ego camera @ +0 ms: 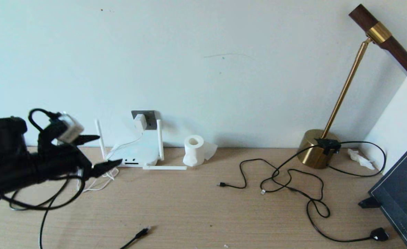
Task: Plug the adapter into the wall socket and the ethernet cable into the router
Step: Pick up cable
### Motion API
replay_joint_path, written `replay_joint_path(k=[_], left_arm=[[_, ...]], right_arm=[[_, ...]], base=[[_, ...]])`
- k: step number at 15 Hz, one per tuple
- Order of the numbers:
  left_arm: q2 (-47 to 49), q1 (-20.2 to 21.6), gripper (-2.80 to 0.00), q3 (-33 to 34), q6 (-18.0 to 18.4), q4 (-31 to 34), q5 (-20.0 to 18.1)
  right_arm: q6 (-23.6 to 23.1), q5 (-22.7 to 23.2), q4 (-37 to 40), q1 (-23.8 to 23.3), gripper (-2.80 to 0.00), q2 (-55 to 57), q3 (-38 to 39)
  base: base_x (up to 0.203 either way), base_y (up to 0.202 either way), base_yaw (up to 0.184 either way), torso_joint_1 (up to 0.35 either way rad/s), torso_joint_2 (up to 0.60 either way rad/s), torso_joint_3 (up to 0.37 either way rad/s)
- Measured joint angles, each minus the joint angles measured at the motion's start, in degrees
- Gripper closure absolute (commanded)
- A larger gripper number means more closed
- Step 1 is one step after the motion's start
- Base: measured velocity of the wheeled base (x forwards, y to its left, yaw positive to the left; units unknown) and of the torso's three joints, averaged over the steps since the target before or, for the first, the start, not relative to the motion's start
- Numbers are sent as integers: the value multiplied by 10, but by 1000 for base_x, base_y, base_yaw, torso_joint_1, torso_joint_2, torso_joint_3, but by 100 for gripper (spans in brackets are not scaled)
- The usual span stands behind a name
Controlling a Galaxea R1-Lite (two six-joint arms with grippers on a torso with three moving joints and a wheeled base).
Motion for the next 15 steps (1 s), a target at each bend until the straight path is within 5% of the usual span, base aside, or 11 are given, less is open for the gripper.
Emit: replay_joint_path(k=[2,4,8,10,15], left_arm=[[4,-10,-280,23,105,101,9],[13,-34,-280,26,159,179,32],[25,-83,-280,-4,172,323,96],[40,-93,-280,-10,197,337,126],[73,-100,-280,-4,211,333,133]], right_arm=[[0,0,0,0,0,0,0],[0,0,0,0,0,0,0],[0,0,0,0,0,0,0],[0,0,0,0,0,0,0],[0,0,0,0,0,0,0]], base=[[0,0,0,0,0,0],[0,0,0,0,0,0],[0,0,0,0,0,0],[0,0,0,0,0,0],[0,0,0,0,0,0]])
